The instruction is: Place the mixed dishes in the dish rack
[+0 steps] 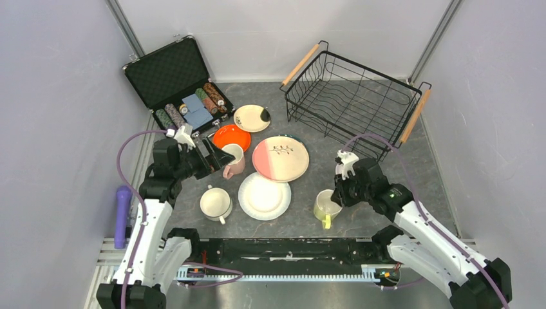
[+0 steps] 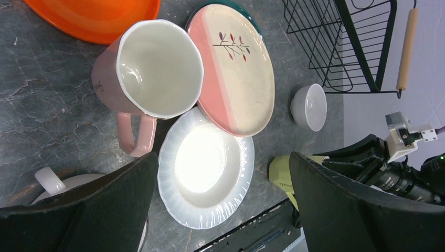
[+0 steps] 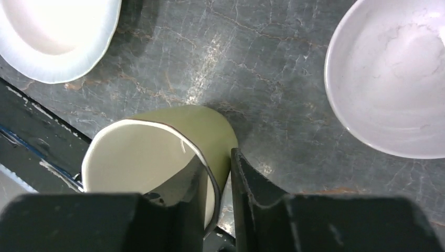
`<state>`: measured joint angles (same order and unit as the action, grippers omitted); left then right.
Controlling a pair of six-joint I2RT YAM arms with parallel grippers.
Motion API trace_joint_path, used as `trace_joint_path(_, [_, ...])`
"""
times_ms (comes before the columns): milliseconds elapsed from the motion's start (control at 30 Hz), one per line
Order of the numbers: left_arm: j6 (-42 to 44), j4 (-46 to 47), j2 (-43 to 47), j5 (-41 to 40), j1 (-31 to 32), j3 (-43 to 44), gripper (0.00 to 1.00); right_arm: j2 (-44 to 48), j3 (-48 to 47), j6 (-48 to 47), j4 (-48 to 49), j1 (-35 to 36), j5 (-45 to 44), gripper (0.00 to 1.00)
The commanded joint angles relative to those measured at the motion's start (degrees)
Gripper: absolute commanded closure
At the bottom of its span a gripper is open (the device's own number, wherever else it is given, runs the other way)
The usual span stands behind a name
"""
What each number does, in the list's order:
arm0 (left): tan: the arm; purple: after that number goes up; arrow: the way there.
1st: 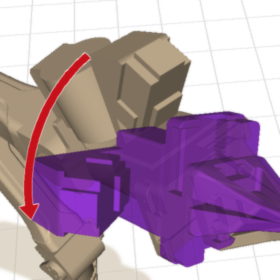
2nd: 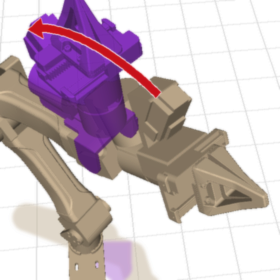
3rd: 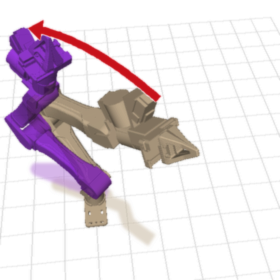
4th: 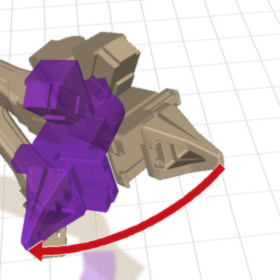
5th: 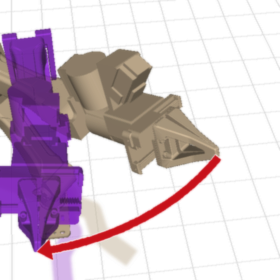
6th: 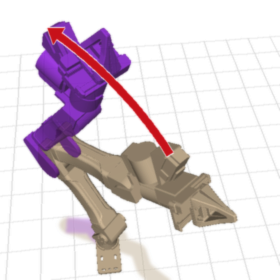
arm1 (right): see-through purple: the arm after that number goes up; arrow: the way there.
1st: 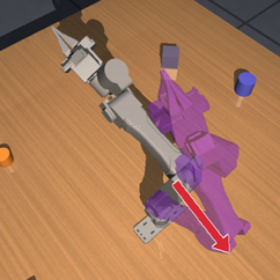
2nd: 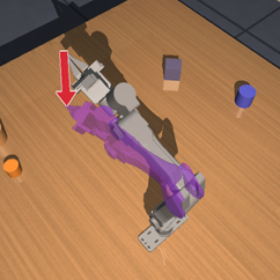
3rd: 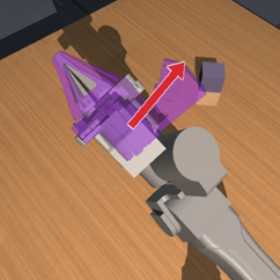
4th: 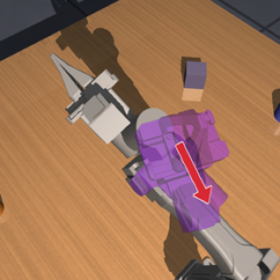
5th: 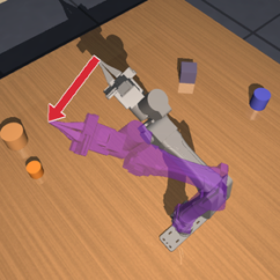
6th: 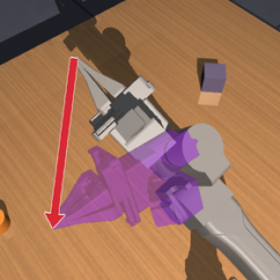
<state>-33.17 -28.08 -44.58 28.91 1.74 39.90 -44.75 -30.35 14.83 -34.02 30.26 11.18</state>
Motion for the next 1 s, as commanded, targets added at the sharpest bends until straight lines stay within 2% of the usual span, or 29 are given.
trace_joint_path(0, [1.08,3.24,0.44,3.23,0.16,-0.34,0.0,-0.76,-2.29,1.49,3.97,1.13,1.81,0.83])
trace_joint_path(33, [1.13,3.32,0.43,3.62,0.16,-0.35,0.0,-1.11,-2.68,1.67,4.72,1.36,1.6,0.9])
trace_joint_path(133, [1.18,3.58,0.45,4.37,0.19,-0.38,0.0,-3.76,-4.43,1.71,6.42,2.35,0.59,0.95])
trace_joint_path(300, [1.18,3.74,0.36,4.92,0.14,-0.67,0.0,-7.73,-5.89,2.92,10.55,5.91,-2.07,0.93])
trace_joint_path(533, [0.85,4.08,0.24,5.6,0.15,-0.83,0.0,-7.73,-8.2,4.02,12.49,13.68,-16.14,0.91])
trace_joint_path(667, [0.81,4.03,0.19,5.72,0.12,-0.88,0.0,-11.04,-10.15,4.2,11.33,16.77,-21.16,0.9])
trace_joint_path(900, [0.78,4.08,0.12,5.94,0.11,-0.95,0.0,-14.55,-11.01,5.02,11.61,17.99,-25.4,0.91])
trace_joint_path(967, [0.82,4.06,0.1,5.94,0.12,-1.05,0.0,-14.01,-10.81,5.07,11.72,18.0,-26.05,0.87])
